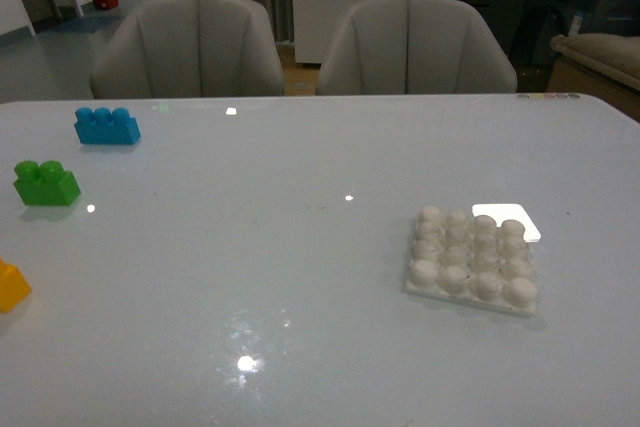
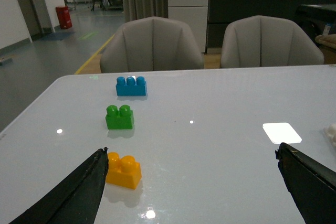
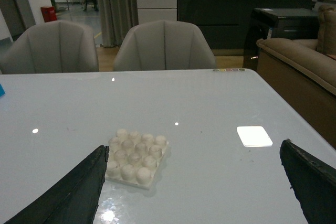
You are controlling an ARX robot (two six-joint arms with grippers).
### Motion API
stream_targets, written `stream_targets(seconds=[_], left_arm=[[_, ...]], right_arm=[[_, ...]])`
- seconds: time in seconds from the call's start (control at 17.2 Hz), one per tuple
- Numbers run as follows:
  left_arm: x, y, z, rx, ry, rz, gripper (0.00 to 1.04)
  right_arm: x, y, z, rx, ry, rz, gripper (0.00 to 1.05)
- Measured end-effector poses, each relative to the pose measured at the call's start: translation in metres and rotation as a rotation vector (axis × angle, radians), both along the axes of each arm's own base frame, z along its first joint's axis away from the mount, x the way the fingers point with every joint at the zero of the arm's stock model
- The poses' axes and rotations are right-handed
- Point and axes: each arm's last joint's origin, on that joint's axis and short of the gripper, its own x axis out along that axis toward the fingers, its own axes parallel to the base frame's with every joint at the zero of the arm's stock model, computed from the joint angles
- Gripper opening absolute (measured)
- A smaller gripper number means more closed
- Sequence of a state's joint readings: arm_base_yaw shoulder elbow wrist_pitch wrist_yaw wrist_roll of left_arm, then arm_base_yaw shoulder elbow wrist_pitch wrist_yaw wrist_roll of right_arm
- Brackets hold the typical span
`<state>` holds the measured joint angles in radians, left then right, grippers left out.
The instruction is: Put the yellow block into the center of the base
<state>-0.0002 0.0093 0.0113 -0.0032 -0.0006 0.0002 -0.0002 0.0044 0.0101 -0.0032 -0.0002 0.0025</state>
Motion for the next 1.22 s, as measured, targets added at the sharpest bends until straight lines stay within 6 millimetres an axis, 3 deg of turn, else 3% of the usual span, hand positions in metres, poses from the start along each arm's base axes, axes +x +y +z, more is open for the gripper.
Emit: stream_targets(seconds=[1.11, 1.22], left_arm=[[0.0, 0.0, 0.0, 0.0, 0.0, 0.0, 0.98], [0.0, 0.0, 0.0, 0.0, 0.0, 0.0, 0.98]], right_arm=[[0.001, -0.001, -0.001, -0.003, 0.045, -0.044, 0.98], [0.022, -0.009, 0.025, -0.004, 0.037, -0.124, 0.98]])
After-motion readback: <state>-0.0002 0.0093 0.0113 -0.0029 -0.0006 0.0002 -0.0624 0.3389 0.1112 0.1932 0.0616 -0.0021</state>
